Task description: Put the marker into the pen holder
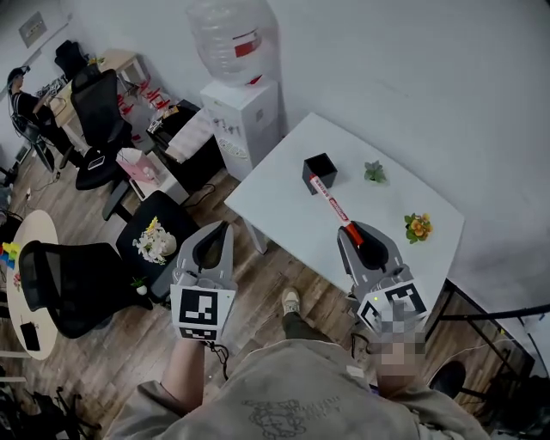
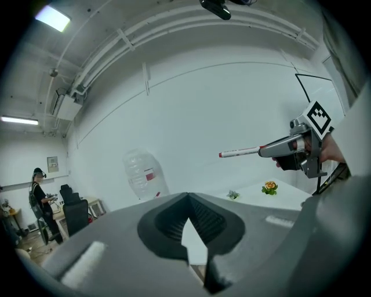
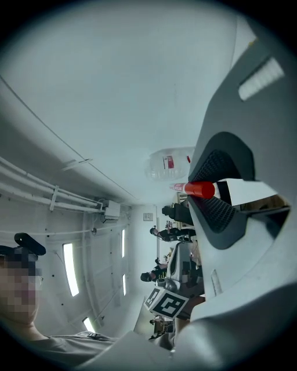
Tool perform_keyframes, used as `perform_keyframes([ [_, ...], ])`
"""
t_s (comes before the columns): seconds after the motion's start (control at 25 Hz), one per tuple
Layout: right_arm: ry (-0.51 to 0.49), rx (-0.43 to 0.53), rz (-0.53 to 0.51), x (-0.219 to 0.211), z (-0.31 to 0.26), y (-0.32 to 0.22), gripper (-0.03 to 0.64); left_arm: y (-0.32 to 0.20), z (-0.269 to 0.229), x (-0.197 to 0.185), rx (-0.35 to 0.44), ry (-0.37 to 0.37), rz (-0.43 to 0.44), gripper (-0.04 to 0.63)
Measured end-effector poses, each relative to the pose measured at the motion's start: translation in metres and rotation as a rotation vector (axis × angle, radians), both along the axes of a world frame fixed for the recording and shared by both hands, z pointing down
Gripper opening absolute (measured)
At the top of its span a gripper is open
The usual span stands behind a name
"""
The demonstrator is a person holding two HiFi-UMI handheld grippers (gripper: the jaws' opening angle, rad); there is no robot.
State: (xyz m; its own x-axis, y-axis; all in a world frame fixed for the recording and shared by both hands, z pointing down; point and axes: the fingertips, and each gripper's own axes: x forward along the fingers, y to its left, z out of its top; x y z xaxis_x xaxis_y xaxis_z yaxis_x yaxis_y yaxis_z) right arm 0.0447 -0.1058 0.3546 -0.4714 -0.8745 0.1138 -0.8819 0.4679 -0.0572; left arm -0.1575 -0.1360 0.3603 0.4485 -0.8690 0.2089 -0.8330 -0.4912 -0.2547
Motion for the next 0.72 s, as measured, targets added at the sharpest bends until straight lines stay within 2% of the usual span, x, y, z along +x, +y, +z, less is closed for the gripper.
perform_keyframes([
  [0.36, 0.044, -0.067, -0.004, 0.035, 0.024, -0.099, 0.095, -0.095, 0.011, 0.038, -0.032, -0.050, 0.011, 0.000],
  [0.72, 0.063, -0.116, 0.047, 0.073, 0.042, -0.132, 0.097, -0.135, 0.021, 0.079, -0.059, -0.085, 0.083, 0.000],
])
